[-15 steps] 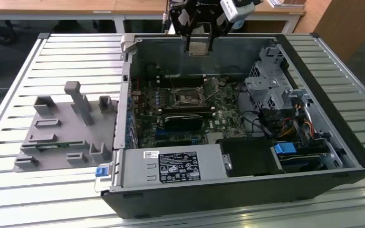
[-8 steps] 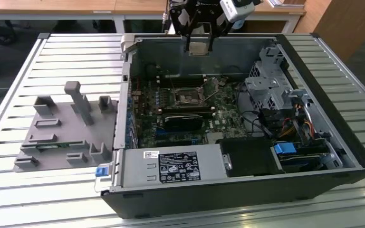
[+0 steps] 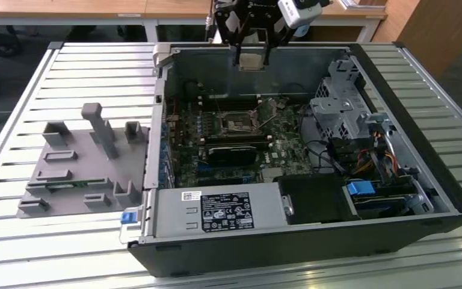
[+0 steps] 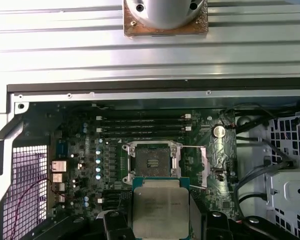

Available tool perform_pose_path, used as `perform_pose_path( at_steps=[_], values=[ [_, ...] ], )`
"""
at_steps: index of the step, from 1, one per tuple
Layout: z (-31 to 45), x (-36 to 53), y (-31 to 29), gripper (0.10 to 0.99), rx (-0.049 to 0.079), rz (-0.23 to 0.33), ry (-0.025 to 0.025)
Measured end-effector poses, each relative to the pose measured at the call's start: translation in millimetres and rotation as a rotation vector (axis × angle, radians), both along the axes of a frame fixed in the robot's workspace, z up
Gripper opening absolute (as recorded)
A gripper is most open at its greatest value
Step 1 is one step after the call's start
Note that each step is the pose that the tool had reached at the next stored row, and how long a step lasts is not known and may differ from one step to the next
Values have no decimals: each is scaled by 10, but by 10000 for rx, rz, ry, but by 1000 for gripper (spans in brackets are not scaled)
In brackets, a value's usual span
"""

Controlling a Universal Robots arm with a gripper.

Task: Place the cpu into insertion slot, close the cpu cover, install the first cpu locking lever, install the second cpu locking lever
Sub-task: 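Place the cpu into insertion slot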

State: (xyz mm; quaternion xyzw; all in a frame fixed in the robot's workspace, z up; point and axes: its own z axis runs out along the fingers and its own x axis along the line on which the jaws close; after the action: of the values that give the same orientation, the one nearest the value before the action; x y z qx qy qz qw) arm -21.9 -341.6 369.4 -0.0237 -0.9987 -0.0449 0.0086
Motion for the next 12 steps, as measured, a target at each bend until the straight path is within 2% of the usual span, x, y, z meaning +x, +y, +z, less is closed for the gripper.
perform_pose_path(
  at_steps=[12],
  values=[
    [0, 0, 0, 541, 1, -139, 0]
  ],
)
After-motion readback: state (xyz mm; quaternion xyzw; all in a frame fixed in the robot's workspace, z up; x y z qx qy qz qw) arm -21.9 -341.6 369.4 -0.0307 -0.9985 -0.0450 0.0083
